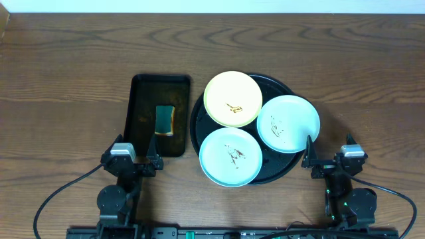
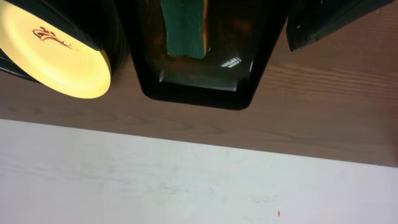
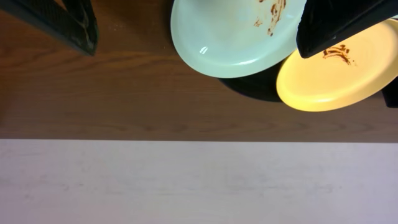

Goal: Clean dirty plates on tray and stack at the side

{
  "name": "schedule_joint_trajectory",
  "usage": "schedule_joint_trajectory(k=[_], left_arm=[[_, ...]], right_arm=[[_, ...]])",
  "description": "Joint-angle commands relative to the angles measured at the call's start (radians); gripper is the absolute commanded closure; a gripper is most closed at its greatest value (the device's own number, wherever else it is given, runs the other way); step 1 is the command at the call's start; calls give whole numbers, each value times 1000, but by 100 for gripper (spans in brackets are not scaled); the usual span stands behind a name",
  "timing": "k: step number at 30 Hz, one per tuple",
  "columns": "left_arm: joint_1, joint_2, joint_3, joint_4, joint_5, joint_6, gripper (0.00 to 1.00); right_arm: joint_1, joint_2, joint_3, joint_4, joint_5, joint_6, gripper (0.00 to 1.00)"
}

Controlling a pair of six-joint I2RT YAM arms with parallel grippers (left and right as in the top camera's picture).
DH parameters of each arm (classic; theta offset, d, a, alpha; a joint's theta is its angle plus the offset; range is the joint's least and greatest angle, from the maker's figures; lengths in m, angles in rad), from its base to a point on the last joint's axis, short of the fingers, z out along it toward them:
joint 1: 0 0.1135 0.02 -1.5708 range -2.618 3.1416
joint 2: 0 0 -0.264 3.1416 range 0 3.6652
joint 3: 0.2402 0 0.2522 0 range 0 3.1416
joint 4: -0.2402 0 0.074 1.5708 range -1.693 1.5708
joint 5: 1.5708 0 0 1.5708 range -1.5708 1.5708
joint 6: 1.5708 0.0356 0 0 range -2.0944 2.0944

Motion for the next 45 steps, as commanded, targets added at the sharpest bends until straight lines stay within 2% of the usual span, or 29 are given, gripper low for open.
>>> schedule_joint_trajectory(k=[1,22,25,29,33,38,45], left_arm=[[4,-6,-13,-38,6,6,9],[4,-6,-13,-37,14,-15,9],[4,-5,-12,-39,14,-45,9],[4,17,7,-45,13,-52,9],[4,101,74,-58,14,-98,9],[4,240,203,-150,14,-104,9],[4,444,399,-320,14,-104,9]], right_arm=[[8,-5,-1,-5,0,-8,1],[8,-5,-1,5,-26,-7,1],[8,-5,-1,5,-42,60,1],[8,-5,5,3,-5,60,1],[8,-2,39,-44,26,56,1],[8,35,104,-147,41,67,1],[8,206,256,-278,45,97,1]])
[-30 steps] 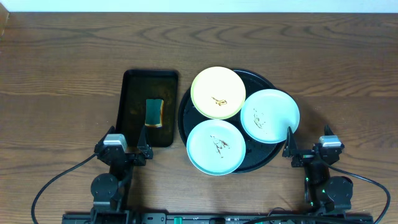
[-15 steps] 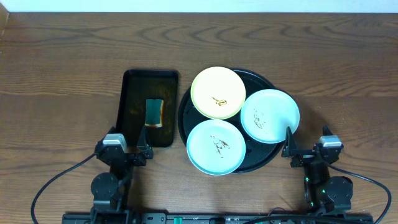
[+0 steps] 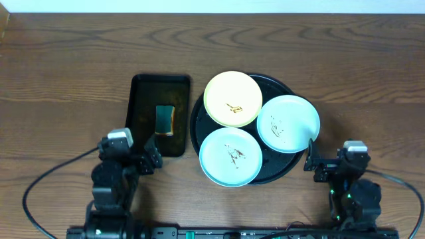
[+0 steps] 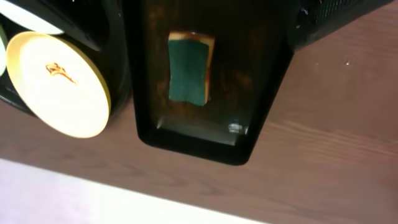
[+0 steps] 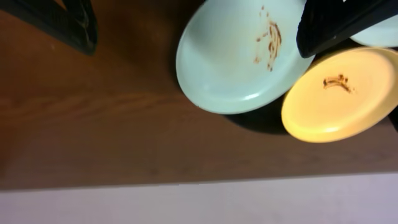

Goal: Clean dirty plates on tray and stack at the side
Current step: 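Move left gripper to the sponge and right gripper to the right blue plate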

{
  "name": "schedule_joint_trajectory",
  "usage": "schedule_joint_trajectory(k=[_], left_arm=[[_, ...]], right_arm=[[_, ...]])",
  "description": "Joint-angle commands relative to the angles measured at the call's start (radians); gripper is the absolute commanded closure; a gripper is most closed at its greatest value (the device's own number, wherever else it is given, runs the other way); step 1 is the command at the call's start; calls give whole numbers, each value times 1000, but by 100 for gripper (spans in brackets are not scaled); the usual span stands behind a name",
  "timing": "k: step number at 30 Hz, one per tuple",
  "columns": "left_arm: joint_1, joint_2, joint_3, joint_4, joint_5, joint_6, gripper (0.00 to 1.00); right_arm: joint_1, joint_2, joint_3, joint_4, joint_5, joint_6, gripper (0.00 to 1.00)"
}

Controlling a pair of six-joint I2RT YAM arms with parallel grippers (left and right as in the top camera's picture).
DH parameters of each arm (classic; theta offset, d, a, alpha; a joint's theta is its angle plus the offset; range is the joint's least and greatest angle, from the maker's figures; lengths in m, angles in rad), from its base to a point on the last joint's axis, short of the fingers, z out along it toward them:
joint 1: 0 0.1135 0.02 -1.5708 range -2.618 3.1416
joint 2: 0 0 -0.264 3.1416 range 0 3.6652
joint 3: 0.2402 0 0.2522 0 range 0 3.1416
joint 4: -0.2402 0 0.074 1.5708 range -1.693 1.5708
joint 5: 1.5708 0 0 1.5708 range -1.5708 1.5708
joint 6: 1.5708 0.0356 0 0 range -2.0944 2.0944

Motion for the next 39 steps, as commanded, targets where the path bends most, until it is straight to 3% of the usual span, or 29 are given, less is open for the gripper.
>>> schedule_joint_trajectory(k=[1,8,14,20,28,39], left_arm=[[4,98,117,-76,10,-9,9],[4,350,376,-354,43,-9,9],[4,531,554,-518,43,-8,9],[4,560,561,-504,44,-21,9],[4,610,561,-311,66,-19,10],[-3,987,651,-233,40,45,18]], right_arm=[[8,104,102,-34,16,50,1],[8,467,338,-177,-82,98,1],[8,813,595,-397,-83,45,1],[8,985,755,-516,-174,-3,1],[7,1011,767,-490,-123,3,1],[7,1012,767,-484,-123,8,1]])
